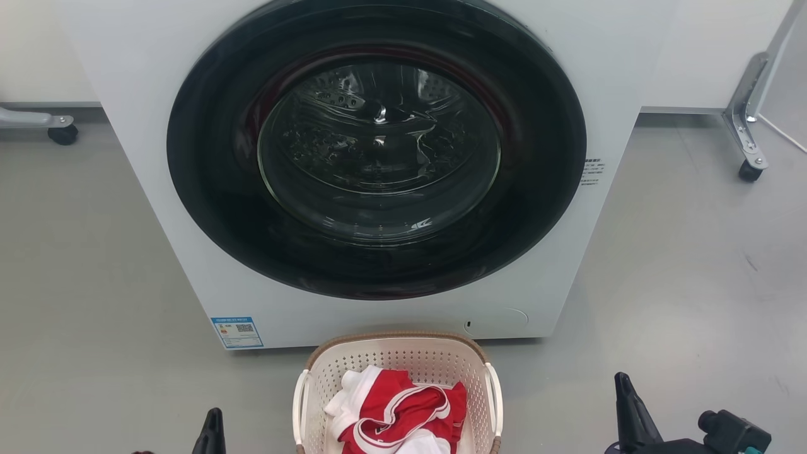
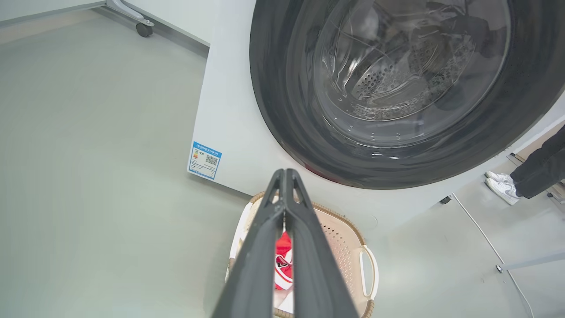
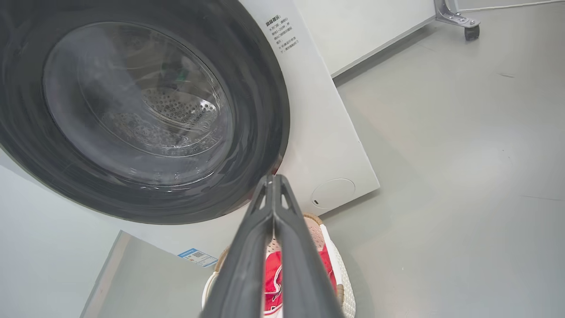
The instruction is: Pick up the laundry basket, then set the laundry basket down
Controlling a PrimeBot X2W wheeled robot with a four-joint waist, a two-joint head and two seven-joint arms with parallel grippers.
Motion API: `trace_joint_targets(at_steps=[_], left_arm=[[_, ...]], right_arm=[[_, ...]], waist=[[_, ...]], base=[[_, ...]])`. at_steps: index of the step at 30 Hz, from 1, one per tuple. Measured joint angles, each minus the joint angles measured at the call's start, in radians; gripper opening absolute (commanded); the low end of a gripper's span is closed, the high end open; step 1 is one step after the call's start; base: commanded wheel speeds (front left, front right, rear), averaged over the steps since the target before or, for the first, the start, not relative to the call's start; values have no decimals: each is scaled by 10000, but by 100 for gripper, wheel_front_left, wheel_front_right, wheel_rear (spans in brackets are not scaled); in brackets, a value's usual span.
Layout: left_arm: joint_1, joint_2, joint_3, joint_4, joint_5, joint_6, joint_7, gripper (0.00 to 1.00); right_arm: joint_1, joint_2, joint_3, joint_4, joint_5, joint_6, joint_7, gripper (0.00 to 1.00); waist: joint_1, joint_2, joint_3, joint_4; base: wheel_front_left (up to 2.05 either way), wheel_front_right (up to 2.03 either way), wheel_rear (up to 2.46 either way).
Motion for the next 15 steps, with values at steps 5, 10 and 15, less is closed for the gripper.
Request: trace_joint_targets(at_steps=[5,10,15], left_arm=[[-163,-23,146,69,-696,-163,178,0],[-276,-58,295,165,-1407,-267,401,0],[-426,-88,451,217,-2088,-418,564,0]], right_arm=[[-144,13,-249,59,660,134,178,0],[-167,25,-495,142,1323,253,357,0],[-221,35,-742,232,1969,368,569,0]], waist=[[0,0,13,-25],[0,0,27,-49],[0,0,40,-74]], base=[[0,0,0],[0,0,0],[0,0,0]])
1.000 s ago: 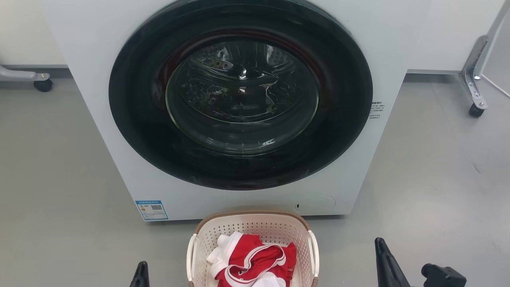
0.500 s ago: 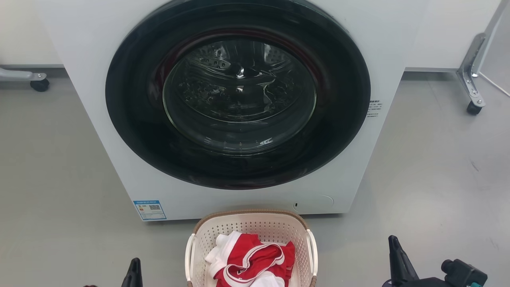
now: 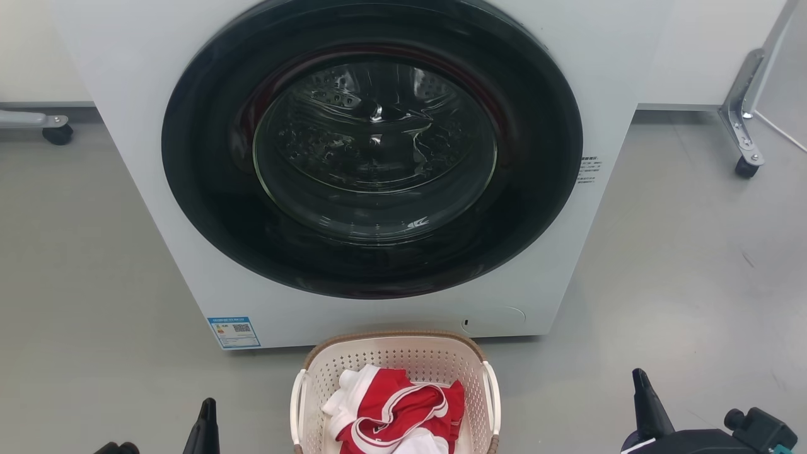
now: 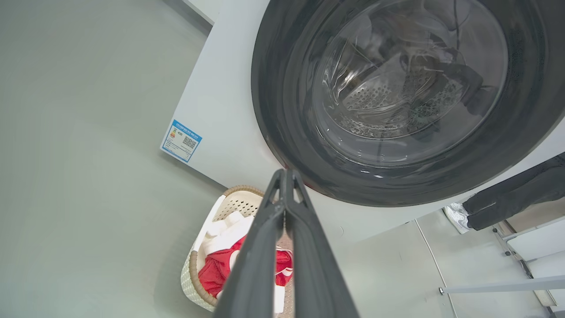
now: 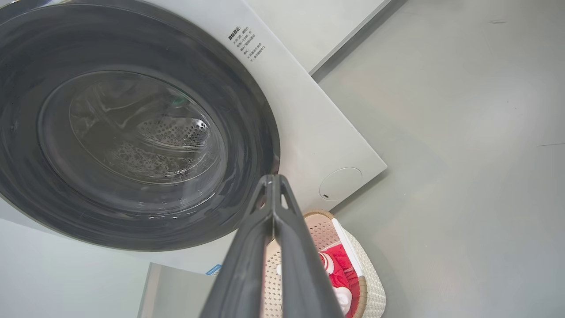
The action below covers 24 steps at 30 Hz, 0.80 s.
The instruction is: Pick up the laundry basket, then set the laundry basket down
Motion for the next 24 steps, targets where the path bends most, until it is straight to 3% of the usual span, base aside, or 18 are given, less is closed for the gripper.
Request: trace_joint_targets(at_steps=[24], left_arm=[[-593,-174,679,328,-3091,-579,830,0]], right_arm=[[-357,38,-1110,314,2989,606,838,0]], waist=[[0,0,63,-115]], base=[[0,0,0]])
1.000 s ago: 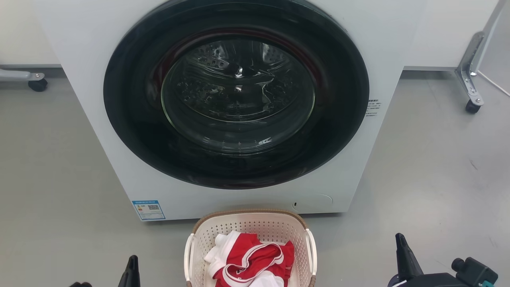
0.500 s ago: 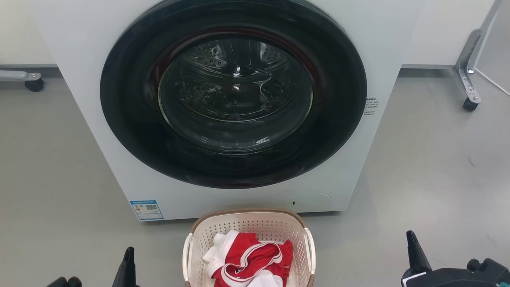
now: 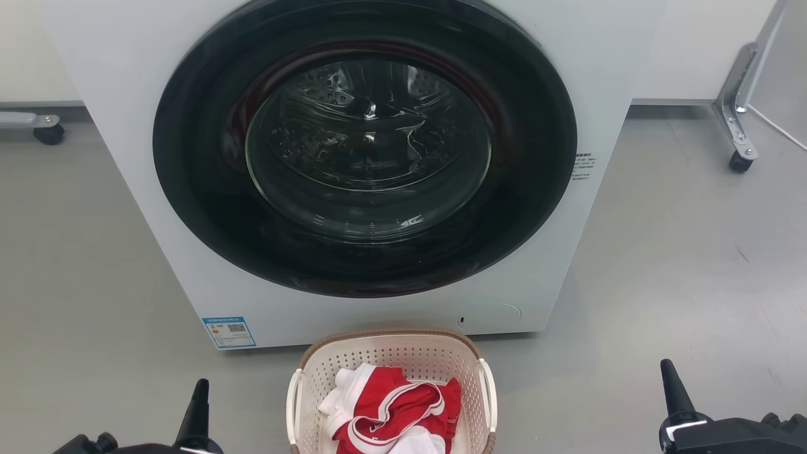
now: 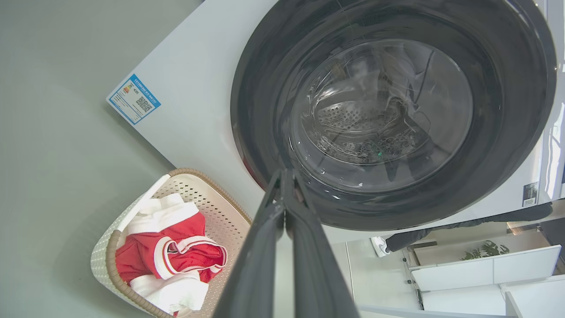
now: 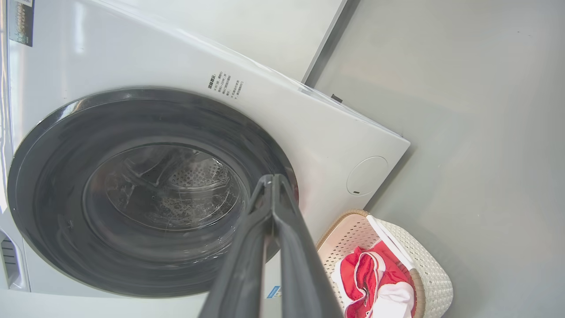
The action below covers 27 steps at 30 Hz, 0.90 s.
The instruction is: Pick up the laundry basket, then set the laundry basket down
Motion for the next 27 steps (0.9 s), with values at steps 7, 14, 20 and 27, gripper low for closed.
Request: trace_joint_targets(at_steps=[7,14,20,27], left_arm=[[-222,-25,226,105,-911,-184,257,0],[-392,-67,407,215,-1868,-313,518,0],[-594,-104,598,284,-2679,-529,704,0],[-802,-178,848,391,-3745,-738,986,0]], right_arm=[[-162,13,-339,79,918,163,240,0],[-207,21,-681,155,1797,349,500,0],[-357,27,-968,245,2604,522,708,0],[-417,44,-1356,357,3613,698,980,0]], waist=[[0,0,20,-35],[0,0,39,-70],[0,0,55,-100],[0,0,77,-140]], base=[[0,0,0],[0,0,0],[0,0,0],[0,0,0]])
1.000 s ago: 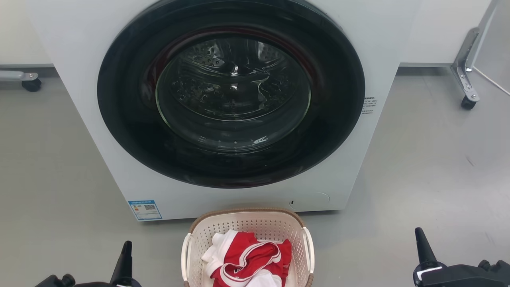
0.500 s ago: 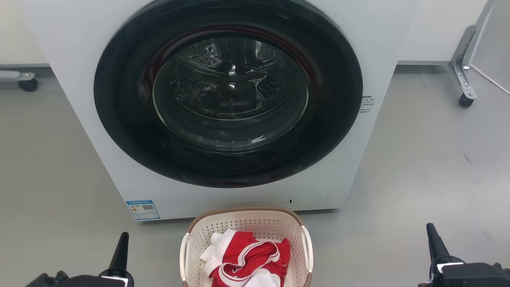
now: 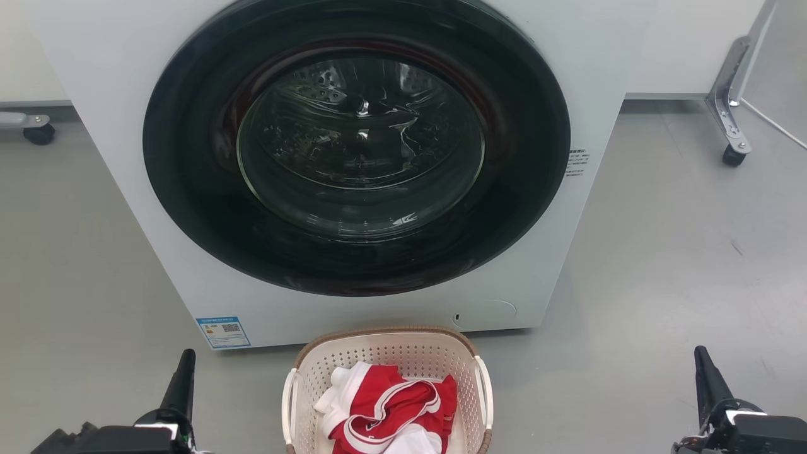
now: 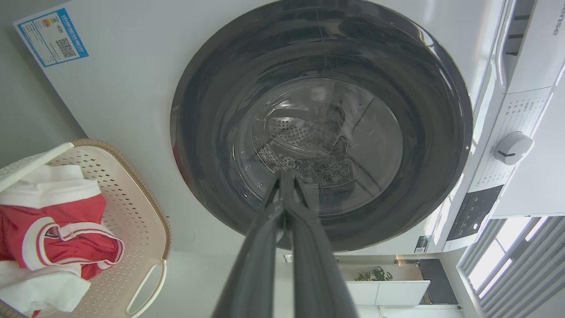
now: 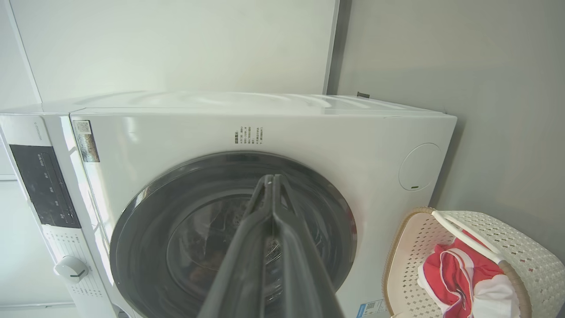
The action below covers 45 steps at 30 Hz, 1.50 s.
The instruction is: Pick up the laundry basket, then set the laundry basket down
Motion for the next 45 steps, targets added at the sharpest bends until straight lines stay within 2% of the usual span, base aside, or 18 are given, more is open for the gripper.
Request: trace_joint_targets(at_steps=[7,45], left_arm=[[-164,-27,100,67,-568,-86,150,0],[-164,-31,102,79,-573,-86,150,0]], right_arm=[[-158,6,-184,44,502,128,153,0],[-159,10,-186,48,504,134,153,0]], waist=[[0,0,10,-17],[0,0,9,-16]], base=[[0,0,0],[0,0,0]])
